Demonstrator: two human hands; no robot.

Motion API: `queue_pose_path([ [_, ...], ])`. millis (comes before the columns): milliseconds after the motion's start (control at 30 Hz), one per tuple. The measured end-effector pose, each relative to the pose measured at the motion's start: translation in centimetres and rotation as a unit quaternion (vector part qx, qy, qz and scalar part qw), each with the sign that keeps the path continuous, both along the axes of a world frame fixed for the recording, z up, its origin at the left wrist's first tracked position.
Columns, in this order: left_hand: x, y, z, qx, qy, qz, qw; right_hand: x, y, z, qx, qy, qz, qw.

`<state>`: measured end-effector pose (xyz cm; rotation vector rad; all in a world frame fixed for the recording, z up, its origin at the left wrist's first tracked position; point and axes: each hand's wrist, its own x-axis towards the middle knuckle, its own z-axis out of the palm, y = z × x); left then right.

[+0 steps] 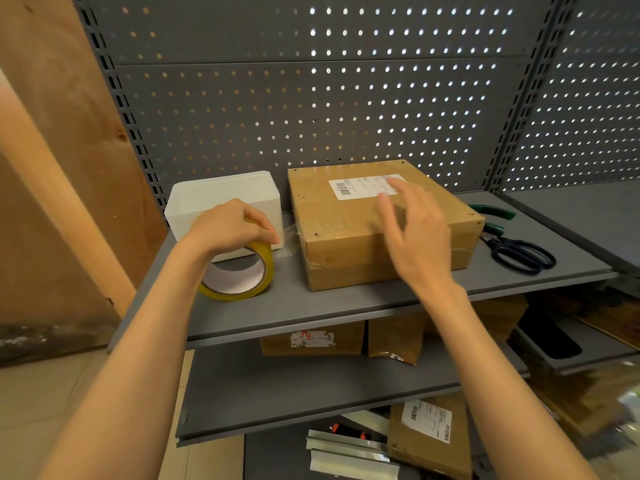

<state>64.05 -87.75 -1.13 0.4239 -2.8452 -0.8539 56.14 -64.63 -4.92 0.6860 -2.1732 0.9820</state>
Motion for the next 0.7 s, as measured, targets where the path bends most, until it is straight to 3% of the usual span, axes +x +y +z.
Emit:
queue_pose_path([
  [100, 0.0, 0.2, 0.0, -0.005, -0.005, 0.000, 1.000, -1.7, 3.1, 0.2, -0.058, 0.010, -0.097, 0.994],
  [300, 0.0, 0.0, 0.0, 0.001, -0.006, -0.003, 1.000, -4.1, 8.3, -1.1, -0.115, -0.099, -0.231, 0.961],
  [500, -0.3, 0.0, -0.1, -0.011, -0.013, -0.003, 1.000, -5.7, 10.9, -2.6, 0.026, -0.240, -0.322, 0.916],
  [700, -0.4, 0.4, 0.0, -0.023, -0.017, -0.003, 1.000, -6.3, 11.5, -2.8, 0.106, -0.269, -0.335, 0.896],
])
